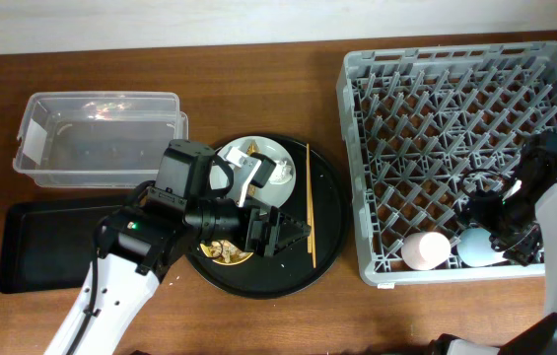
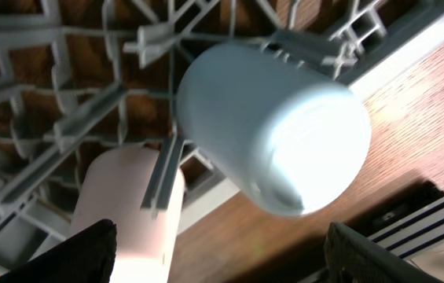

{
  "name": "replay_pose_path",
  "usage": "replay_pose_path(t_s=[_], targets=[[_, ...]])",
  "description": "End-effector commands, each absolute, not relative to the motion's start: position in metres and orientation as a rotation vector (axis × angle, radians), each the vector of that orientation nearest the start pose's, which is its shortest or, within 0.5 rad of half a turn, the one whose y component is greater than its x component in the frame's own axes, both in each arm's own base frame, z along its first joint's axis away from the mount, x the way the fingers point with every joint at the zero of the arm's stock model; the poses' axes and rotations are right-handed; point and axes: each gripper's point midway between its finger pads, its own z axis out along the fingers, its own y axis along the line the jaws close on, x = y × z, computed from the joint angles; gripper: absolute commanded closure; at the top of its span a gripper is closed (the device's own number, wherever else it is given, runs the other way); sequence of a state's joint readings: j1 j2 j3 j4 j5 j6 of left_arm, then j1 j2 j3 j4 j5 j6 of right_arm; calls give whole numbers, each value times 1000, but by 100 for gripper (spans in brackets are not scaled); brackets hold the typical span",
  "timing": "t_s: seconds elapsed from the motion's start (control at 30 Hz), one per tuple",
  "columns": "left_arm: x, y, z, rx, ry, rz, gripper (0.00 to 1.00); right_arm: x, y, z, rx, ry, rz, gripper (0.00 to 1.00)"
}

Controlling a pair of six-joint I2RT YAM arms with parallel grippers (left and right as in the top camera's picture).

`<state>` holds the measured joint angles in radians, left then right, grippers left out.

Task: Sort waste into correct bins and load items into the dishwasher rack
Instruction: 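Place the blue cup in the dish rack with the right gripper, then grasp the yellow bowl rim with the left gripper and lift it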

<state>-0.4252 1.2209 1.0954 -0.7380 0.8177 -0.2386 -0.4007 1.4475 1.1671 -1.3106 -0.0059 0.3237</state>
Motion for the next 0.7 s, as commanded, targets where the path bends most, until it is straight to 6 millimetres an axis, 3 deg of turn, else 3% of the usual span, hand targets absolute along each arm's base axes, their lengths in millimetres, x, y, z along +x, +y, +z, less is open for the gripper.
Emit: replay_pose_path(t_s=[0.0,0.07,0.13,0.2,0.23,0.3,0.47,0.53,0.67], targets=[[225,-240,249,630,2369,-1278,1,231,-66,160,898,2875,251,15],[229,-236,243,606,2393,-1226,1,227,-44,187,722,2807,382,15],[241,-217,223,519,2482,-1024,1,214,-9,222,469,2697,551,15],[250,-198,206,448,2551,-823,7,200,11,242,371,2615,620,14],[254,-178,190,392,2615,-640,16,190,21,254,326,2562,646,13],[252,-146,157,227,2749,-347,22,172,37,272,258,2465,663,10],[250,-160,94,288,2871,-225,41,142,78,301,-25,2291,779,8],[255,-170,69,306,2906,-186,44,136,84,301,-67,2291,816,7],[258,-179,30,286,2971,-106,61,130,91,298,-145,2312,827,7]])
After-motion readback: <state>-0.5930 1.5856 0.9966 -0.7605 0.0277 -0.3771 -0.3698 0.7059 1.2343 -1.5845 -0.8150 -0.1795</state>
